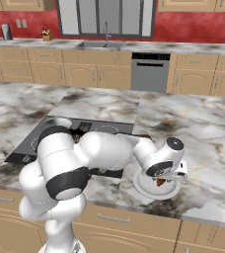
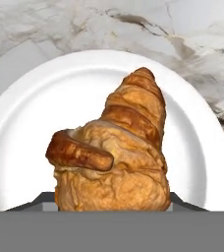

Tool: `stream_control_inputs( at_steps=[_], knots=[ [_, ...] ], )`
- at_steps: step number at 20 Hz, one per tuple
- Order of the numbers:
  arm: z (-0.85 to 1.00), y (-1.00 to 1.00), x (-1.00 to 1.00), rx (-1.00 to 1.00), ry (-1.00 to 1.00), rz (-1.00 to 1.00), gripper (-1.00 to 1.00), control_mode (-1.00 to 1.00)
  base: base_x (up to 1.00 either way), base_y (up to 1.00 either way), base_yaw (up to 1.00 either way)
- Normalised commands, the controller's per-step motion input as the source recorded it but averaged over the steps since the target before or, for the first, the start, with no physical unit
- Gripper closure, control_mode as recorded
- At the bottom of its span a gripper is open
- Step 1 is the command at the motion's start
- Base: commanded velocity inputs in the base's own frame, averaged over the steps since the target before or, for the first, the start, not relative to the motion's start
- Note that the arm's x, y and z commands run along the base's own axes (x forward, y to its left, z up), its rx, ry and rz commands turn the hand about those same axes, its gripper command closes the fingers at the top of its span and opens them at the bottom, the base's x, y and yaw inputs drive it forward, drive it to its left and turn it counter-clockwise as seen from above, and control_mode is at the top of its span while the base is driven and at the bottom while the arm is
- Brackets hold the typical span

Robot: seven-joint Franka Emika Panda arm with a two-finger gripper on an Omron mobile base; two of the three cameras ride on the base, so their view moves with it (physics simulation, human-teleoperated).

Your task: Pick the croissant and place it on the pan. Then turn on the stove to warm the croissant.

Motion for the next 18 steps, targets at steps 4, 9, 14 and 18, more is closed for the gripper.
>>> stream_control_inputs(
  at_steps=[4,9,14,18],
  knots=[
    [0.77,0.0,-0.08,0.0,-0.08,0.03,1.0,-1.0,0.0,0.0,0.0],
    [0.45,0.25,0.0,0.0,-0.01,0.07,1.0,-1.0,0.0,0.0,0.0],
    [0.12,0.56,0.0,0.0,-0.02,0.1,1.0,-1.0,0.0,0.0,0.0],
    [0.06,0.64,0.0,0.0,-0.04,0.08,1.0,-1.0,0.0,0.0,0.0]
  ],
)
